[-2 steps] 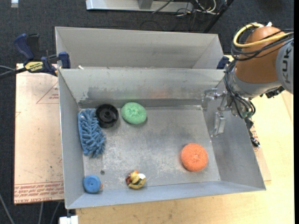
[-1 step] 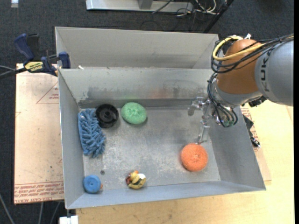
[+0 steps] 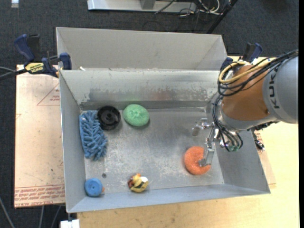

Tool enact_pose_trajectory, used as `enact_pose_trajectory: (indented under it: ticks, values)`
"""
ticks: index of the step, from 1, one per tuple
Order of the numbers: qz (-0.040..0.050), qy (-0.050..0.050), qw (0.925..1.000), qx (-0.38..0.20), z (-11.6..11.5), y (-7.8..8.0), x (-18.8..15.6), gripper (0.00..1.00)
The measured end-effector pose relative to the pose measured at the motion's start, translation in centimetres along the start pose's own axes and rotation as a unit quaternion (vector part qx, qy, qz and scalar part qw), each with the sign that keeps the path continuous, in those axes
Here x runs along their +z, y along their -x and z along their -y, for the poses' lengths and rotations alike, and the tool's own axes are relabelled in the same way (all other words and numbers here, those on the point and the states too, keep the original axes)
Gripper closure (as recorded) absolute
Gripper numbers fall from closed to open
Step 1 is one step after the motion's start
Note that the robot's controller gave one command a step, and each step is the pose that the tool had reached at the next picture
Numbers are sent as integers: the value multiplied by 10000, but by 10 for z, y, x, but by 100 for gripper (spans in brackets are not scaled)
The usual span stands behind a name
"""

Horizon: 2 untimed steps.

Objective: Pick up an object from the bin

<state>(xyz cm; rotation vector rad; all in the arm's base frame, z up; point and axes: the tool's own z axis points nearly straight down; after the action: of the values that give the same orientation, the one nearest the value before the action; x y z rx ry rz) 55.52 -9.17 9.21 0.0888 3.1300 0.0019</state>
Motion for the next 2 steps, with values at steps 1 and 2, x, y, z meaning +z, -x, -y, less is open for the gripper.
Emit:
enact_pose_trajectory:
  ticks: [1, 2]
  values:
    - [-57, -3, 9995, -315, 20, -3, 10, 0]
    - [39, -4, 9995, -312, 20, 8, 13, 0]
